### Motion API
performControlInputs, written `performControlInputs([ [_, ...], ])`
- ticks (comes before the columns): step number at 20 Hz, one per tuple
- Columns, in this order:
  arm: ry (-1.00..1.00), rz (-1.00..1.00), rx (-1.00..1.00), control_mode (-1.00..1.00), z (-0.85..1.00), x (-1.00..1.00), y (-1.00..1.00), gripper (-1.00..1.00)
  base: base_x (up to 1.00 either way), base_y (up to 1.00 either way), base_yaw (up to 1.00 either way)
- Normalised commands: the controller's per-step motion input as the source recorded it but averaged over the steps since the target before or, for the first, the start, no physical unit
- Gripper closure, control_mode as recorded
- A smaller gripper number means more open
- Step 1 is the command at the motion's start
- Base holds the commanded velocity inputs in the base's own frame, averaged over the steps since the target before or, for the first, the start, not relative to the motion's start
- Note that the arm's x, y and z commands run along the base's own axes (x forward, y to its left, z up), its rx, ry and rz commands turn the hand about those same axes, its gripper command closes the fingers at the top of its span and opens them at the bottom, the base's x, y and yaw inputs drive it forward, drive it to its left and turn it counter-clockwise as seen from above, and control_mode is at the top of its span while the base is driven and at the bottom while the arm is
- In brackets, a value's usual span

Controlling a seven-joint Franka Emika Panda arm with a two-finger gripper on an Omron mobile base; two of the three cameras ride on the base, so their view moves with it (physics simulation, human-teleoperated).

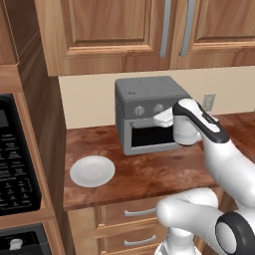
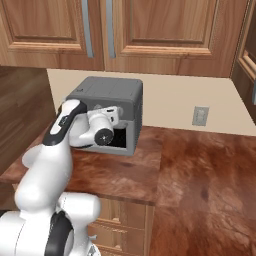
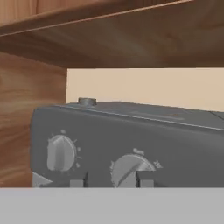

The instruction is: Pull the toaster oven rack outwards. Pick up the baguette from the plate and place it on the toaster oven rack. Close the toaster oven door fully and set the temperature to the lowest setting.

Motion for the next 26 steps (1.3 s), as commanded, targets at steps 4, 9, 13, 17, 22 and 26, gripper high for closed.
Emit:
performControlInputs([
  [4,0.01,-0.15,0.21,-1.00,0.01,-0.16,-0.01,-1.00,0.00,0.00,0.00],
  [9,0.09,-0.10,0.24,-1.00,0.00,-0.19,0.02,-1.00,0.00,0.00,0.00],
  [13,0.11,-0.02,0.17,-1.00,0.01,0.00,0.05,-1.00,0.00,0.00,0.00],
  [17,0.10,0.00,0.15,-1.00,0.00,0.00,0.00,-1.00,0.00,0.00,0.00],
  [22,0.00,0.00,0.01,-1.00,0.00,0.00,0.00,-1.00,0.00,0.00,0.00],
  [26,0.00,0.00,0.00,-1.00,0.00,0.00,0.00,-1.00,0.00,0.00,0.00],
])
